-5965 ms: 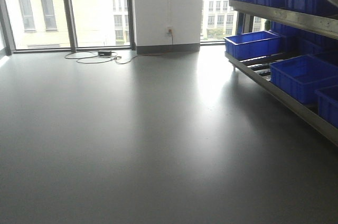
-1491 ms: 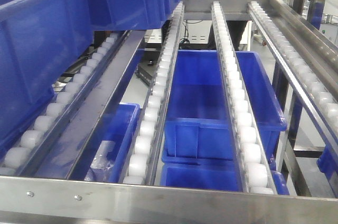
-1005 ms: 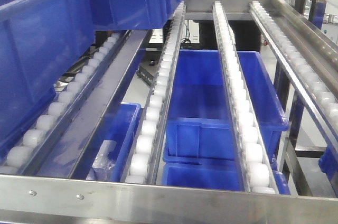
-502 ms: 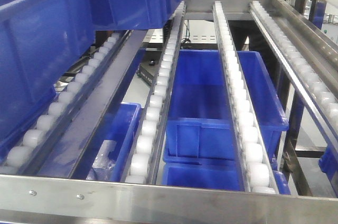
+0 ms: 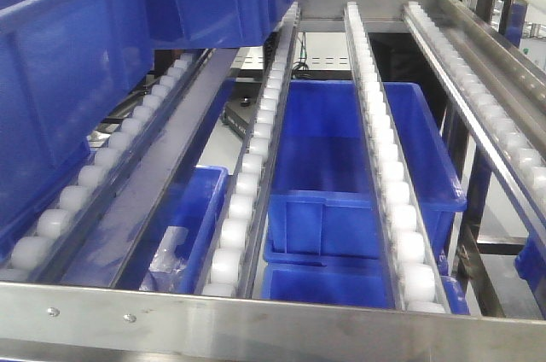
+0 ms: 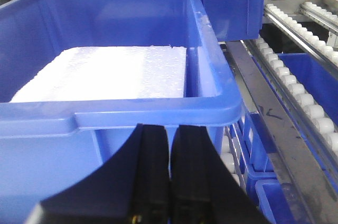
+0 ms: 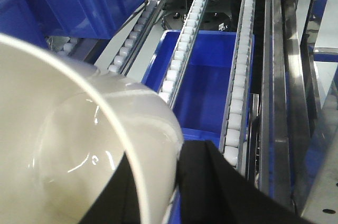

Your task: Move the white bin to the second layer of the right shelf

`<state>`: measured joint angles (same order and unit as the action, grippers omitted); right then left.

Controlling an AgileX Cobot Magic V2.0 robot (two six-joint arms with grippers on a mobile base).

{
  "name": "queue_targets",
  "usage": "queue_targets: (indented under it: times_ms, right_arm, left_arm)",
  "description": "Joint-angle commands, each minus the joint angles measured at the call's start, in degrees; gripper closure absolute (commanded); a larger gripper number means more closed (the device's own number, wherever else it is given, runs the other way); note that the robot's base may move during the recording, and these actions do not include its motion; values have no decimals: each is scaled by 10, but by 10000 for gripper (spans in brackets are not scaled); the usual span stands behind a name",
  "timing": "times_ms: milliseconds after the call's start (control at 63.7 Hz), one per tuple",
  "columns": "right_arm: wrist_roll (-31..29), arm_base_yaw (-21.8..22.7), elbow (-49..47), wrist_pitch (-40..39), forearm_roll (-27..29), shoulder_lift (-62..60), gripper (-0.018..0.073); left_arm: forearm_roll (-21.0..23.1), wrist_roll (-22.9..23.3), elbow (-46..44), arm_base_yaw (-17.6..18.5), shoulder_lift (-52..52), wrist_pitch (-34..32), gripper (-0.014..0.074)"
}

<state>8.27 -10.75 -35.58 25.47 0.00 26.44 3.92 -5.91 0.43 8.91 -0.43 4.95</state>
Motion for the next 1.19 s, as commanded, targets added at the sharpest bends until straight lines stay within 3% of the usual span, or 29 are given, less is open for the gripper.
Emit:
queue_targets:
  times_ms: [0,298,675,989,1177]
  right_arm:
    - [-2,3,-17,-57,0,4,504]
    - [-2,3,-20,-55,17,46,504]
    - [-2,-5,-60,-72,49,224,504]
    - [-2,-41,-175,-73,49,391,504]
    - [-2,-88,-237,-73,49,483,504]
  left_arm:
    - [3,2,21,2,-8,-49,512]
    - [3,2,21,2,-8,-49,512]
    - [3,2,21,2,-8,-49,512]
    - [3,2,21,2,-8,-49,512]
    - [3,2,21,2,-8,-49,512]
